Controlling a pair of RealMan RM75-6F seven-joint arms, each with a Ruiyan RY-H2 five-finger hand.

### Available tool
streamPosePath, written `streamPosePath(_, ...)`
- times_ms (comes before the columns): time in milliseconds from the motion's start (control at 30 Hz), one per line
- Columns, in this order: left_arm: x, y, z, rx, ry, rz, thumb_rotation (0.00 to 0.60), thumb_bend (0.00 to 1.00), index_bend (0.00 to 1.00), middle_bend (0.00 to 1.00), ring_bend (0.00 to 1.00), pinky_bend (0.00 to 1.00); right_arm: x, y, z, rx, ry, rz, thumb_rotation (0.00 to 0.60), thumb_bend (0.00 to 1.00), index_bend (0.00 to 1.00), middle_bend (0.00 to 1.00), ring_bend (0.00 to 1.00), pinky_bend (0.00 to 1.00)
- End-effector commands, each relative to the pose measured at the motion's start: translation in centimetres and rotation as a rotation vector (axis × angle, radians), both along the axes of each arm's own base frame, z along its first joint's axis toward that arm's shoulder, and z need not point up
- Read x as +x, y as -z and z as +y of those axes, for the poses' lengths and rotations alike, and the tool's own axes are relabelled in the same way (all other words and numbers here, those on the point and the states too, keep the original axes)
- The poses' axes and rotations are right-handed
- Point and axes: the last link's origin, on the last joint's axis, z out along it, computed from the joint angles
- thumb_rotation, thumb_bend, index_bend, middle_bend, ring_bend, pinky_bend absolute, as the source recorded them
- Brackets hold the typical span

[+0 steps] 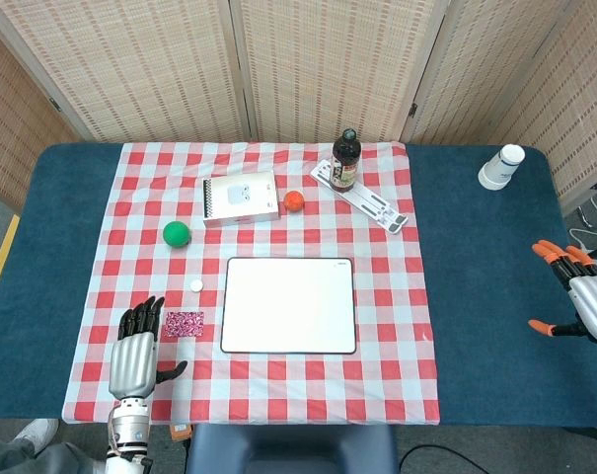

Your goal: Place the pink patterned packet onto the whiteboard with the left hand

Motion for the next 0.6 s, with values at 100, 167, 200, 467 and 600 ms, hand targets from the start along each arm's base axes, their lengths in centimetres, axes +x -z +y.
streamPosePath(100, -0.1, -0.2, 0.1, 0.008, -0.002, -0.007, 0.6, 0.13, 0.0, 0.0, 0.0, 0.0, -0.1, 0.0, 0.0, 0.002, 0.005, 0.002, 0.6, 0.0, 0.0, 0.0, 0.0, 0.0)
streamPosePath(167, -0.1, -0.3, 0.0, 0.01, -0.001, -0.013, 0.6, 0.13, 0.0, 0.0, 0.0, 0.0, -0.1, 0.1, 0.1, 0.003, 0.005, 0.003, 0.6, 0.0, 0.0, 0.0, 0.0, 0.0)
streamPosePath(200, 0.0, -0.3, -0.1, 0.009, 0.001, -0.014, 0.6, 0.13, 0.0, 0.0, 0.0, 0.0, 0.0, 0.1, 0.2, 0.003, 0.002, 0.001, 0.6, 0.0, 0.0, 0.0, 0.0, 0.0)
streamPosePath(467, 0.2, -1.1, 0.0, 0.062, 0.047, -0.034, 0.6, 0.13, 0.0, 0.0, 0.0, 0.0, 0.1, 0.0, 0.2, -0.008, -0.011, -0.008, 0.6, 0.0, 0.0, 0.0, 0.0, 0.0)
streamPosePath(600, -0.2, -1.4, 0.2, 0.076, 0.06, -0.008, 0.6, 0.14, 0.0, 0.0, 0.0, 0.01, 0.1, -0.1, 0.1, -0.008, -0.012, -0.007, 0.6, 0.0, 0.0, 0.0, 0.0, 0.0)
